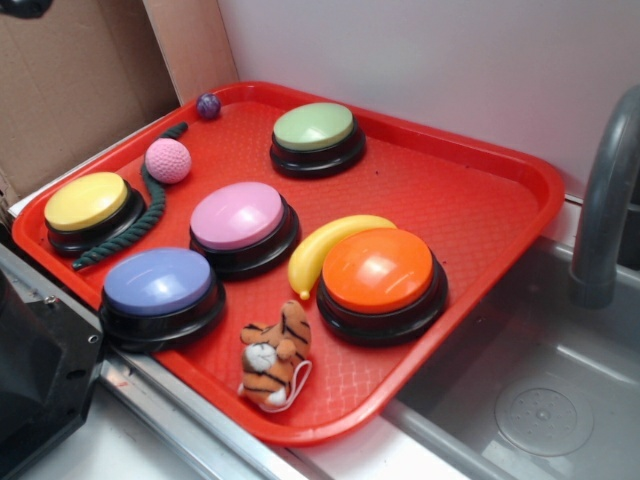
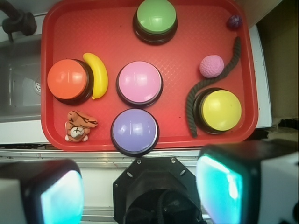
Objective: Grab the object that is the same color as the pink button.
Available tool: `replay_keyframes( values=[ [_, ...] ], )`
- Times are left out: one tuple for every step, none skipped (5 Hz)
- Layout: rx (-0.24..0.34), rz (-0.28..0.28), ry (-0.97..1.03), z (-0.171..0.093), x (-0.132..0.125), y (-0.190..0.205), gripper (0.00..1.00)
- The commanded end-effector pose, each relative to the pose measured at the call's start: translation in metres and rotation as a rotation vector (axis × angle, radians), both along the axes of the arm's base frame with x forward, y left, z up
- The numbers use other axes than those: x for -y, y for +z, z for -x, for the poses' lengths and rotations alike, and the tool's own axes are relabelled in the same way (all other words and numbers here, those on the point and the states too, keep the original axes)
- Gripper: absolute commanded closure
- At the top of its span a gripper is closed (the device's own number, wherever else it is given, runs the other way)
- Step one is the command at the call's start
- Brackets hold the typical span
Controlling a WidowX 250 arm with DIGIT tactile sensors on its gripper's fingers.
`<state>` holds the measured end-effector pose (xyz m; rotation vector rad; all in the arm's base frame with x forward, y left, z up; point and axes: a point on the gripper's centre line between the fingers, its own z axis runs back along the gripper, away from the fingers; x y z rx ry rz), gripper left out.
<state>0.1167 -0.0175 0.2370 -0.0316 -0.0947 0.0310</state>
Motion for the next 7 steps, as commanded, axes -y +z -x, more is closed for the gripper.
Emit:
replay_keyframes(
  values=[
    [0.0, 0.0, 0.0, 0.0, 0.0, 0.0, 0.0],
    [0.018, 0.003, 0.237, -0.013, -0.023, -0.012, 0.0],
    [0.013, 0.032, 0.38, -0.026, -0.049, -0.026, 0.0],
    [0.009, 0.023, 0.552, -0.042, -0.082, -0.051, 0.0],
    [0.044, -0.03, 0.683, -0.053, -0.102, -0.071, 0.0],
    [0.068, -0.063, 0.759, -0.067, -0.126, -0.097, 0.0],
    [0.125, -0.089, 0.842, -0.083, -0.144, -0.127, 0.0]
  ],
)
